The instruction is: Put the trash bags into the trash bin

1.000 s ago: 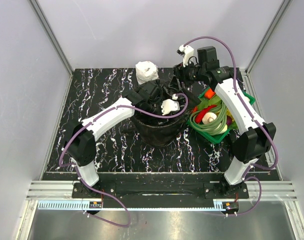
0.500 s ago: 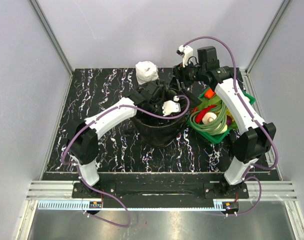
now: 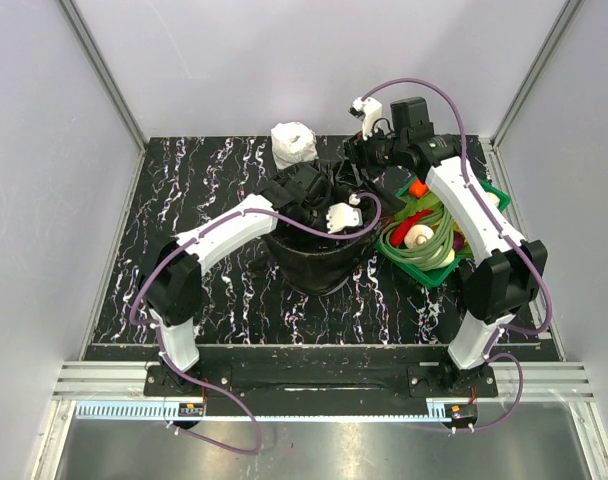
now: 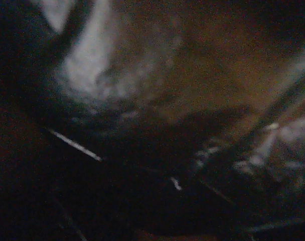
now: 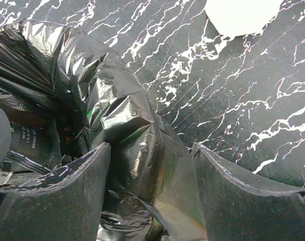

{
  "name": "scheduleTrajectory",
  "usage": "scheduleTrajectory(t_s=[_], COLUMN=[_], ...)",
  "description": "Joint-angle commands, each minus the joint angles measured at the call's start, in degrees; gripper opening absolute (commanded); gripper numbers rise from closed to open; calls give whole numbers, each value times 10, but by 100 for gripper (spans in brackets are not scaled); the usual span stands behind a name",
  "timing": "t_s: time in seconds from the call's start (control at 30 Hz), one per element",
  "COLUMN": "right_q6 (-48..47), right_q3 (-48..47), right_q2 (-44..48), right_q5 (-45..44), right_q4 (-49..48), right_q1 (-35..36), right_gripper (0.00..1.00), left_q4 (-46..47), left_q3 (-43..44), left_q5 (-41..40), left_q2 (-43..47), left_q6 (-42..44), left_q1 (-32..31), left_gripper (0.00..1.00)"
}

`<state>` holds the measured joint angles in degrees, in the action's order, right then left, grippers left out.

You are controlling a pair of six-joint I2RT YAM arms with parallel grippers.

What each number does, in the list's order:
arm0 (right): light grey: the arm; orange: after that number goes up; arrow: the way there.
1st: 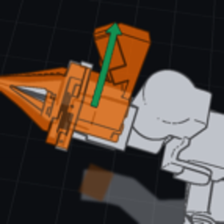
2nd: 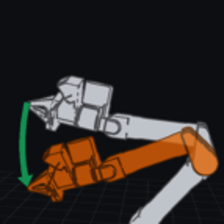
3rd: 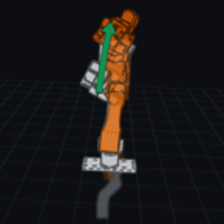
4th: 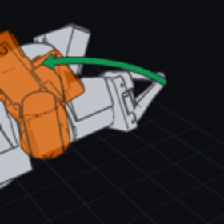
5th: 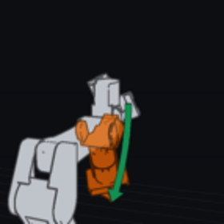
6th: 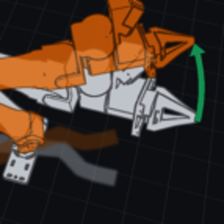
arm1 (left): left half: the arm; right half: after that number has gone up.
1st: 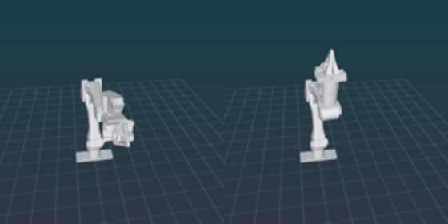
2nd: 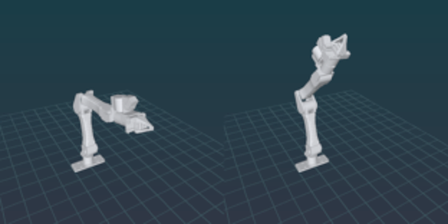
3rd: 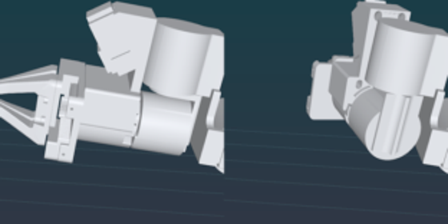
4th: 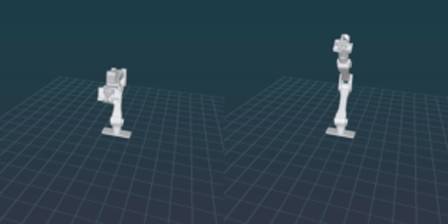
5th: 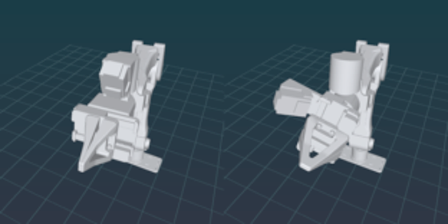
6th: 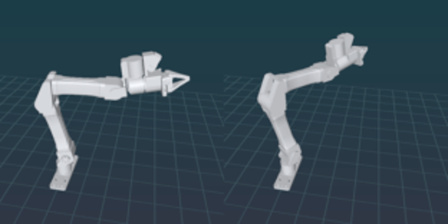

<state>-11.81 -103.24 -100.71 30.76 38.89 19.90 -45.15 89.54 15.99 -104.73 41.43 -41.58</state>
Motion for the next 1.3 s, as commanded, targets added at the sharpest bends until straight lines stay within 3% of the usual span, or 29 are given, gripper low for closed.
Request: scheduleTrajectory(t_s=[0.0, 0.67, 1.27], right_q6=[-14, -10, -42], right_q3=[-3, -2, -2], right_q2=[-6, -8, -18], right_q5=[-4, 11, -50], right_q4=[-7, -6, -4], right_q1=[-1, 0, 22], right_gripper=[72, 75, 78], left_q4=[12, 25, 27], left_q3=[21, 6, -6], left_q5=[0, -6, -29], left_q2=[-10, -36, -61], left_q6=[12, 23, 30], left_q1=[-3, -7, -9], left_gripper=[76, 76, 76])
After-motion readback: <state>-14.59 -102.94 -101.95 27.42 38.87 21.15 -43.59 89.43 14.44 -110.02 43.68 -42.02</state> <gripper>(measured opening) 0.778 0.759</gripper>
